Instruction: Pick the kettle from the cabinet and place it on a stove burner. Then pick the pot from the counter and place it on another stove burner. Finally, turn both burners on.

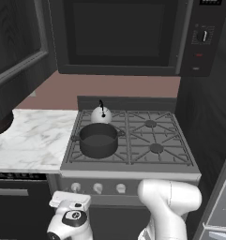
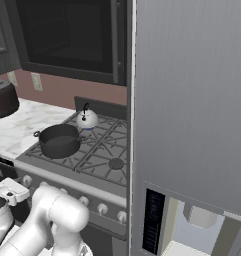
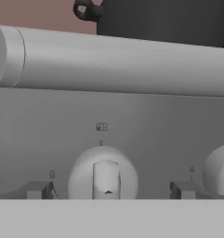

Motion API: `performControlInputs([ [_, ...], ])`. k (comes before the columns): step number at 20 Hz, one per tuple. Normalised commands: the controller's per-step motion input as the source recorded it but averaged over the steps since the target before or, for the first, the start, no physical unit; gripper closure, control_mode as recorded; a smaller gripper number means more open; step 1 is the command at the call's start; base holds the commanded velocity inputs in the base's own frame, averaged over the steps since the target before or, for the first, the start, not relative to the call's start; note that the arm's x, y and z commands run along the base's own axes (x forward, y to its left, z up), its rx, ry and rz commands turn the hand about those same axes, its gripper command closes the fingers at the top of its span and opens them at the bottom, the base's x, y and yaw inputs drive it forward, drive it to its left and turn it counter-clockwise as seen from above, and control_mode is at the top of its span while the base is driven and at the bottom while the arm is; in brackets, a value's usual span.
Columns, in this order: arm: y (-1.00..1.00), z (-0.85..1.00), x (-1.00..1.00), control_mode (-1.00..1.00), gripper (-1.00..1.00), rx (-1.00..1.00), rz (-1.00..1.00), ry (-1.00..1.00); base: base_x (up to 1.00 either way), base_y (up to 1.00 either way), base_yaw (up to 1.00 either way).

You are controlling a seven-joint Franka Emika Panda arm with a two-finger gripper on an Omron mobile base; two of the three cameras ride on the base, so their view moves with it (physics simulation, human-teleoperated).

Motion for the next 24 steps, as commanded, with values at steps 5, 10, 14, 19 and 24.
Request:
performControlInputs([
  [5, 0.00, 0.00, 0.07, -1.00, -1.00, 0.00, 0.00, 0.00, 0.00, 0.00, 0.00],
  [10, 0.00, 0.00, 0.09, -1.00, -1.00, 0.00, 0.00, 0.00, 0.00, 0.00, 0.00],
  [14, 0.00, 0.00, 0.01, -1.00, -1.00, 0.00, 0.00, 0.00, 0.00, 0.00, 0.00],
  [19, 0.00, 0.00, 0.00, -1.00, 1.00, 0.00, 0.00, 0.00, 0.00, 0.00, 0.00],
  [24, 0.00, 0.00, 0.09, -1.00, 1.00, 0.00, 0.00, 0.00, 0.00, 0.00, 0.00],
])
